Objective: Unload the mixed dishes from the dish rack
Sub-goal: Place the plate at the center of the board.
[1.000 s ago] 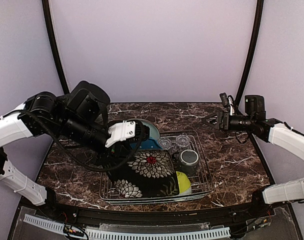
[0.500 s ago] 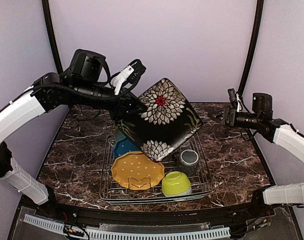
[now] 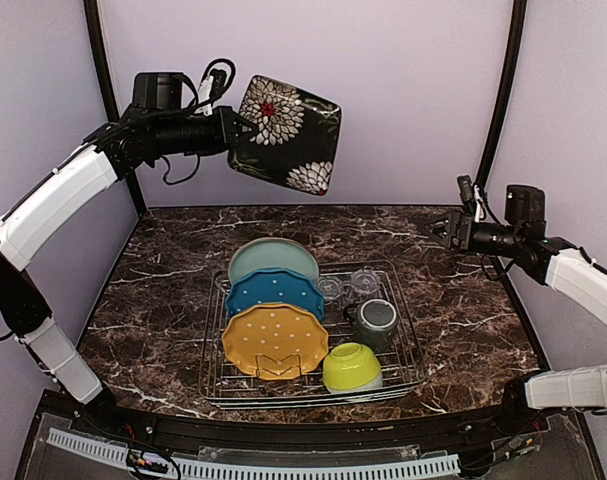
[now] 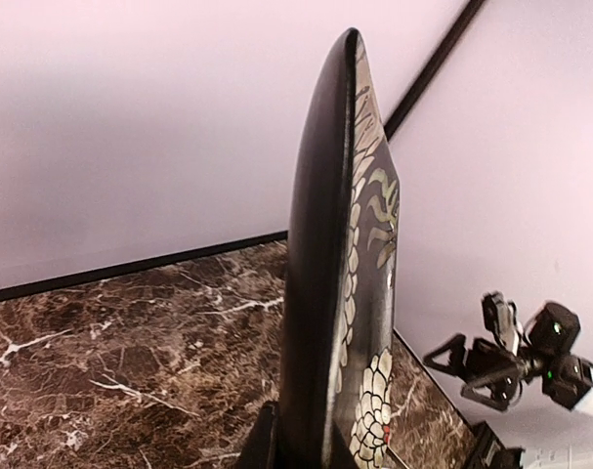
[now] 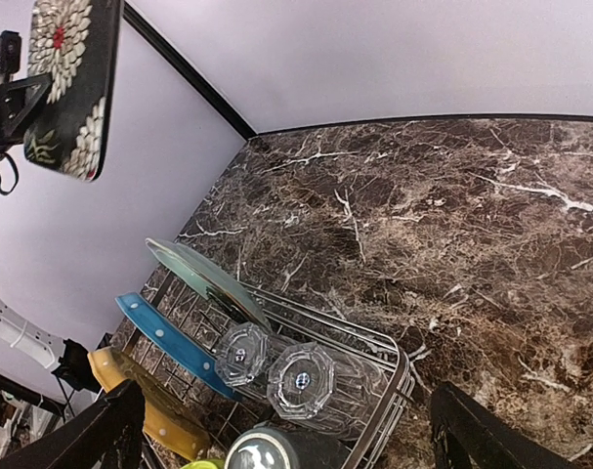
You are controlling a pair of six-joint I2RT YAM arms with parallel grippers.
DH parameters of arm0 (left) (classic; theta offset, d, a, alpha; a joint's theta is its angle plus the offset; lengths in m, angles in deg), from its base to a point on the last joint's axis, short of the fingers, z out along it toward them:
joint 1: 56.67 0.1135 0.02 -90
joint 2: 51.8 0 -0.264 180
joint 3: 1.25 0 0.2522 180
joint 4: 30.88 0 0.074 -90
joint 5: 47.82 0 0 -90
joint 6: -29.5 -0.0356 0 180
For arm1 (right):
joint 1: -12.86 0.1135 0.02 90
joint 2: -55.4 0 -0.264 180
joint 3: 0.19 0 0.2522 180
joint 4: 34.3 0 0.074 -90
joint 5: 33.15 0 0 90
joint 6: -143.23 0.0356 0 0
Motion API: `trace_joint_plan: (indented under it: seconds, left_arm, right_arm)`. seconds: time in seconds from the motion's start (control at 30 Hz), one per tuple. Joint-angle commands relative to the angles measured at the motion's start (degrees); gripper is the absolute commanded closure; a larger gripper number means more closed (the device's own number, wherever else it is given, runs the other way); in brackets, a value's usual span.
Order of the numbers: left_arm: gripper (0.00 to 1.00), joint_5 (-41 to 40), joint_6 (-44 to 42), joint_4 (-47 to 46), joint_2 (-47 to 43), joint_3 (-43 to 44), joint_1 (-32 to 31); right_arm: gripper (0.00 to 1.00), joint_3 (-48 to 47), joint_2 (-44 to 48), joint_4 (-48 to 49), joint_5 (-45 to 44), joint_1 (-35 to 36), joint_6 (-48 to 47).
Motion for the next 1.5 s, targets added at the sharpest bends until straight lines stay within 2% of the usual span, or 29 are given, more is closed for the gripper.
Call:
trace_joint_plan:
  seconds: [0.0, 0.23, 0.37, 0.5, 0.73, 1.17, 1.47]
  left_arm:
    - [0.99, -1.11, 9.77, -12.55, 1.29, 3.38, 5.59]
    - [0.99, 4.23, 19.38, -16.03, 9.75, 4.9, 13.46]
    - [0.99, 8.56, 21.86, -16.28, 15.01, 6.08, 16.38]
    - [0.99, 10.49, 21.03, -16.08, 19.32, 7.14, 16.69]
    - [0.99, 16.83, 26.48, -20.44, 28.0, 7.44, 16.81]
    - [0.99, 23.13, 27.06, -20.46, 40.24, 12.56, 16.47]
    - [0.99, 24.77, 28.62, -23.03, 45.41, 14.14, 16.04]
  right_arm:
    - [0.01, 0.14, 0.73, 2.02, 0.65, -0.64, 0.72]
    - [0.01, 0.62, 0.33, 2.58, 0.67, -0.71, 1.43]
    - [0.01, 1.26, 0.56, 3.08, 0.19, -0.75, 1.98]
    - [0.01, 1.91, 0.61, 3.13, -0.5, -0.82, 2.0]
    - [0.01, 2.49, 0.25, 4.04, -0.24, -0.84, 2.73]
    - [0.01, 4.17, -1.54, 7.33, 0.23, -0.84, 4.04]
    - [0.01, 4.56, -1.82, 7.59, 0.11, -0.83, 4.17]
